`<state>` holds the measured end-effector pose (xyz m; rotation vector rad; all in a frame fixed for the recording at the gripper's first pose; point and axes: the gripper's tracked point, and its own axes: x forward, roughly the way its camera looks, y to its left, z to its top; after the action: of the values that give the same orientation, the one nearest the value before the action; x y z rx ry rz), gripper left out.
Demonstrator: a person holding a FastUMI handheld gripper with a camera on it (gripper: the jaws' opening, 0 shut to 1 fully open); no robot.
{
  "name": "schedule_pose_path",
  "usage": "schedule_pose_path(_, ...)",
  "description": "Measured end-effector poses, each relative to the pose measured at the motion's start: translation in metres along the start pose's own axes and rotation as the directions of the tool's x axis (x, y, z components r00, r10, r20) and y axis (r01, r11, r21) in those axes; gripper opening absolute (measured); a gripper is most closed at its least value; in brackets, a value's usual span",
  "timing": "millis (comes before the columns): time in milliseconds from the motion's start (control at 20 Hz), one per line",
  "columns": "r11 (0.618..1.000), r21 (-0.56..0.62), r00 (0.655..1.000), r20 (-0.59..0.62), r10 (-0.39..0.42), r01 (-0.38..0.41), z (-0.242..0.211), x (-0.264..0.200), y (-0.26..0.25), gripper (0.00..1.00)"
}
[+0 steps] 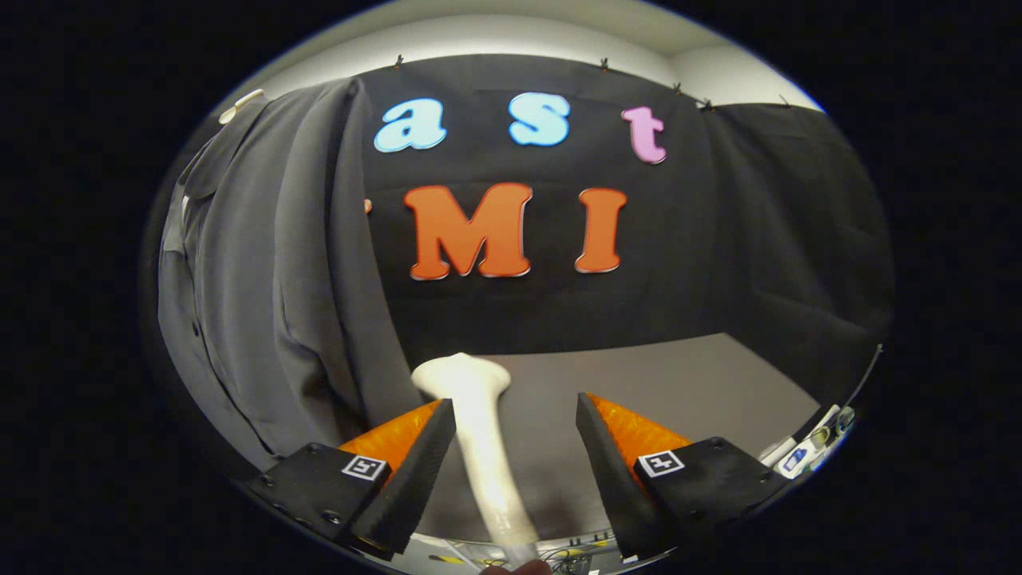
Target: Iron the clothes twice with a garment steamer, once on the left side and once on the right side.
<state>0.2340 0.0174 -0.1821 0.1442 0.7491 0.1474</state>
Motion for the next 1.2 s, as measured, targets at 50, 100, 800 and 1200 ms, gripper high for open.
schedule_pose_path(50, 1.0, 0.014, 1.0, -0.016, 0.01, -0.01, -0.002, 0.008, 0.003, 0.99)
schedule_pose_path(100, 0.999, 0.04, 0.999, -0.024, 0.032, -0.031, -0.008, 0.022, 0.009, 0.98)
schedule_pose_path(800, 0.999, -0.005, 0.992, -0.114, -0.049, 0.049, -0.06, 0.037, -0.007, 0.5)
schedule_pose_path(1200, 0.993, -0.029, 0.988, 0.105, -0.114, 0.118, -0.062, -0.062, -0.014, 0.41)
